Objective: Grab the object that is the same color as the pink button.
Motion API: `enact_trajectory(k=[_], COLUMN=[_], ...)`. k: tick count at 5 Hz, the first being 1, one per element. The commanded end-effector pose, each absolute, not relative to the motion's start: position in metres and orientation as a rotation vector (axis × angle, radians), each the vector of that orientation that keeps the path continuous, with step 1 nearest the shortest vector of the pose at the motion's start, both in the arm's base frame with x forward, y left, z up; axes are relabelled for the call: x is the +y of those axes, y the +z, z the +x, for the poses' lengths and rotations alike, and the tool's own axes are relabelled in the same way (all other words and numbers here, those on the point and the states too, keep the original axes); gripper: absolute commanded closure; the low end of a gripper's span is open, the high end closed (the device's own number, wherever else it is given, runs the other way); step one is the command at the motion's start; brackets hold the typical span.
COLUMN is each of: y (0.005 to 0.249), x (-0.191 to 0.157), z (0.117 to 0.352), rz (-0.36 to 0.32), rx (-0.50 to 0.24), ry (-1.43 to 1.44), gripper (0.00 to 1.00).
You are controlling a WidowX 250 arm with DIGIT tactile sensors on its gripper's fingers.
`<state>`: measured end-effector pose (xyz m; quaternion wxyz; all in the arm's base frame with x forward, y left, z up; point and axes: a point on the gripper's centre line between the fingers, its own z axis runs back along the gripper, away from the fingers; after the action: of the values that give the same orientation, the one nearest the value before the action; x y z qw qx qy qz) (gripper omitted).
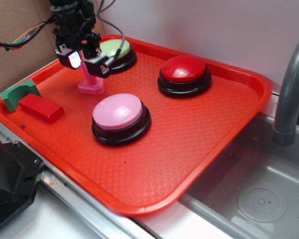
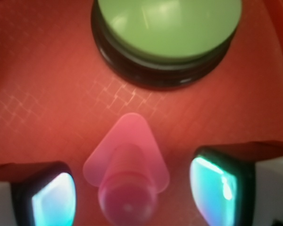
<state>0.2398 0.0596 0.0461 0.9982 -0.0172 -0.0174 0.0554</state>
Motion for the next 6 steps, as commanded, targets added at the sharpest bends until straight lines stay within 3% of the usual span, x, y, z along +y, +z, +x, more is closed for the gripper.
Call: enact_trajectory(k=[1,3,4,5,6], y=[0.041,0.047,0.082,0.132,0.183], x=[0.069,0.066,0.067,0.061,0.05], z=[0.243,0.244,0.238,0.216,0.198], rz=[0.002,0.008,-0.003,0.001,0.024], rx=[-0.054,-0.066,-0.105,-0.189,-0.103], ry=[0.126,0.116,0.152,0.215,0.22], gripper=[1.0,1.0,1.0,1.0,1.0])
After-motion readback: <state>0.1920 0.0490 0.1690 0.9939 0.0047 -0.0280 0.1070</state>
